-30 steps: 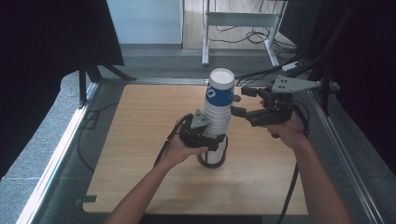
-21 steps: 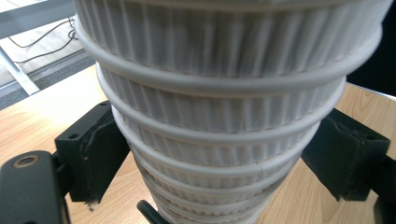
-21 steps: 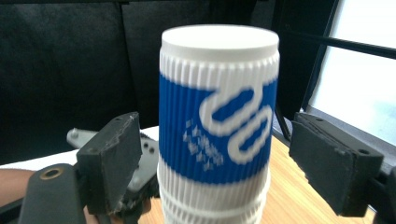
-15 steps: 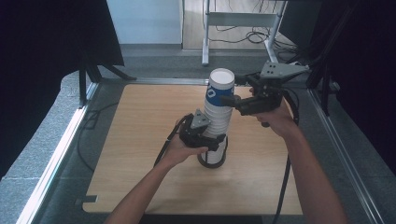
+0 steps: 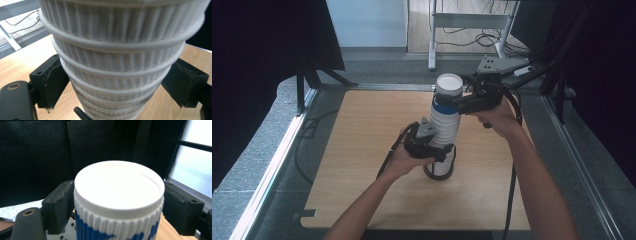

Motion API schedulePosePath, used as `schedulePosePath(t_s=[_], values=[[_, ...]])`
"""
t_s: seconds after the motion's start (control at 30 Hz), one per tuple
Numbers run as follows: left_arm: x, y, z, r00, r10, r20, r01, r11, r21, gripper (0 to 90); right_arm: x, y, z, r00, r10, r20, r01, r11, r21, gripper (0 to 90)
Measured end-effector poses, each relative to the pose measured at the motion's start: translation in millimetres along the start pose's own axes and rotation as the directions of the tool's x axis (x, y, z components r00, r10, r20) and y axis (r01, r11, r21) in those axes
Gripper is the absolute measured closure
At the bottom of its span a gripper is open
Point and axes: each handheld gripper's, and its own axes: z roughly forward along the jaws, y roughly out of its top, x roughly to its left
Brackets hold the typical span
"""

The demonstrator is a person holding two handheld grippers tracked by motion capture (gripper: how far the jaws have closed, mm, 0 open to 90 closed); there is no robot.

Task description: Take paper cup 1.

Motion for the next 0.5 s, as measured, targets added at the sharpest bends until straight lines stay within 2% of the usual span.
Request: schedulePosePath(t_s=[0.17,0.33,0.5], values=[[0.1,0.0,0.2,1.0000,-0.002,-0.001,0.002,1.0000,0.000,12.5,0.7,3.0,4.2,1.0000,-0.006,0.006,0.006,1.000,0.007,26.9],[0.0,-0.1,-0.3,1.0000,0.001,0.000,-0.001,1.0000,0.002,12.5,3.0,4.6,4.1,0.9996,-0.025,0.013,0.025,1.000,0.002,27.9],[-0.2,0.1,-0.1,1.0000,0.000,-0.001,0.000,1.0000,0.002,12.5,5.3,10.9,-0.9,0.9988,-0.034,0.034,0.035,0.999,-0.037,28.4]])
